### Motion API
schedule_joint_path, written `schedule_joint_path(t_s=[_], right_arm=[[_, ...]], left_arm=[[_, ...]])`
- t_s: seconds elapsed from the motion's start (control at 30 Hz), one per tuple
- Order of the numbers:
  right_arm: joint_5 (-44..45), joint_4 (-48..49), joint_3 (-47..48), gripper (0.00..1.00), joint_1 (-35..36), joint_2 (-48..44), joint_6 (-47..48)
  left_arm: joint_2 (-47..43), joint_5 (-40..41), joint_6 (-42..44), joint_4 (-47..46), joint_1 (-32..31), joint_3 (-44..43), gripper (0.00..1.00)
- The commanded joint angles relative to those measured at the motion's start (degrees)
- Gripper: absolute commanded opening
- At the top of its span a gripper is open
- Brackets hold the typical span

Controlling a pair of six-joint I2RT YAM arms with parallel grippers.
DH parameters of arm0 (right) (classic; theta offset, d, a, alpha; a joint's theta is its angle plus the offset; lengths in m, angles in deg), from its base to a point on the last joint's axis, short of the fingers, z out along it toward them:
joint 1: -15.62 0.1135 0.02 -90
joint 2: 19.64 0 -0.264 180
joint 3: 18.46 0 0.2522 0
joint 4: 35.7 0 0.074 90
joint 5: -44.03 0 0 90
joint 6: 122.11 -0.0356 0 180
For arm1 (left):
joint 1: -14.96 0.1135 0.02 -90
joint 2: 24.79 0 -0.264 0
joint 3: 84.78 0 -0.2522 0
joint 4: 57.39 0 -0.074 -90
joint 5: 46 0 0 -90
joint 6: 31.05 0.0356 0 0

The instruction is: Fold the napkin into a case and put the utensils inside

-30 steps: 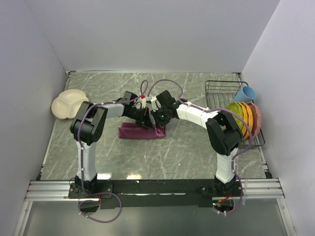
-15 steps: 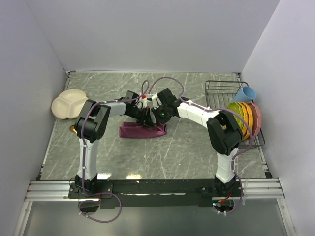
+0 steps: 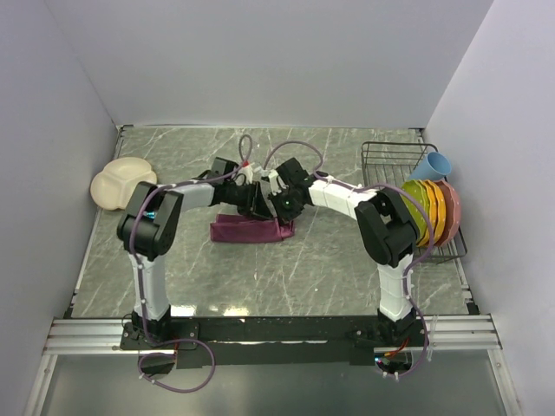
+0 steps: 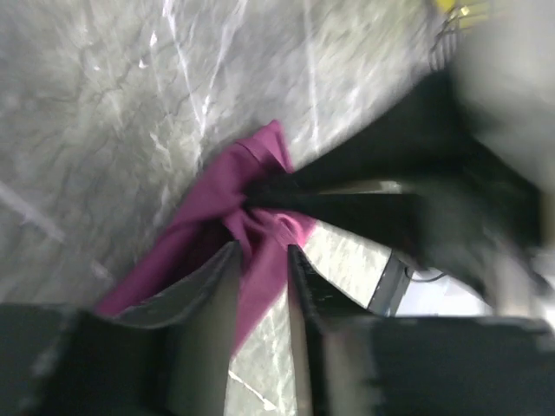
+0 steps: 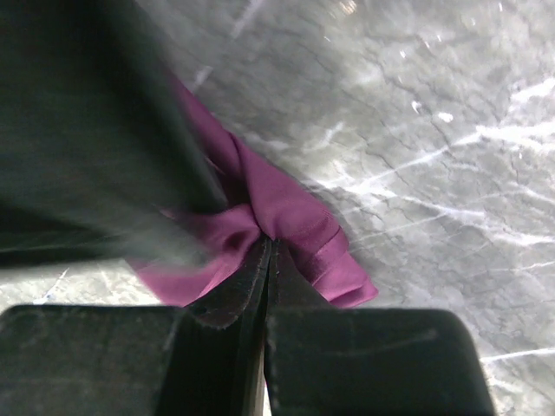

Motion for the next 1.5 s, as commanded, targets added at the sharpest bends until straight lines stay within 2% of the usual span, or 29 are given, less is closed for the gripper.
schedule_joint_path(t_s=[0.0,0.1,0.2,0.33,0.43,0.63,0.9,1.2,1.47], right_arm=[[0.6,-1.2,2.4,0.0,-1.5,0.6,-2.0],[0.2,-1.2,2.6,0.0,-2.1,0.4,-2.4],[-0.1,-1.1,2.7,0.0,-2.5,0.1,-2.7],[-0.6,-1.1,2.9,0.0,-2.9,0.0,-2.8],[-1.0,-1.2,3.2,0.0,-2.8,-0.2,-3.0],[-2.2,-1.6,3.5,0.0,-2.9,-0.8,-4.8],[-3.1,-2.6,4.4,0.0,-2.9,-1.7,-6.0],[-3.5,-4.1,4.9,0.0,-2.9,-1.8,-5.9],[-5.7,-4.7,5.4,0.0,-3.5,-2.5,-7.1]], left_arm=[[-8.3,1.1,-7.2,-9.8,2.4,4.0,0.37],[-13.0,2.0,-9.2,-11.4,3.2,7.4,0.39],[-14.9,-0.1,-11.5,-12.5,3.1,11.1,0.35],[-15.9,-1.5,-12.8,-12.5,0.6,14.5,0.22],[-15.6,-0.8,-14.3,-13.7,-1.7,16.3,0.17],[-11.4,2.7,-19.5,-19.6,-4.5,16.4,0.13],[-3.1,3.1,-23.1,-23.1,-4.0,12.6,0.1],[2.4,1.8,-28.9,-29.2,-2.1,11.3,0.1],[5.3,3.9,-27.3,-23.8,-2.0,9.2,0.11]])
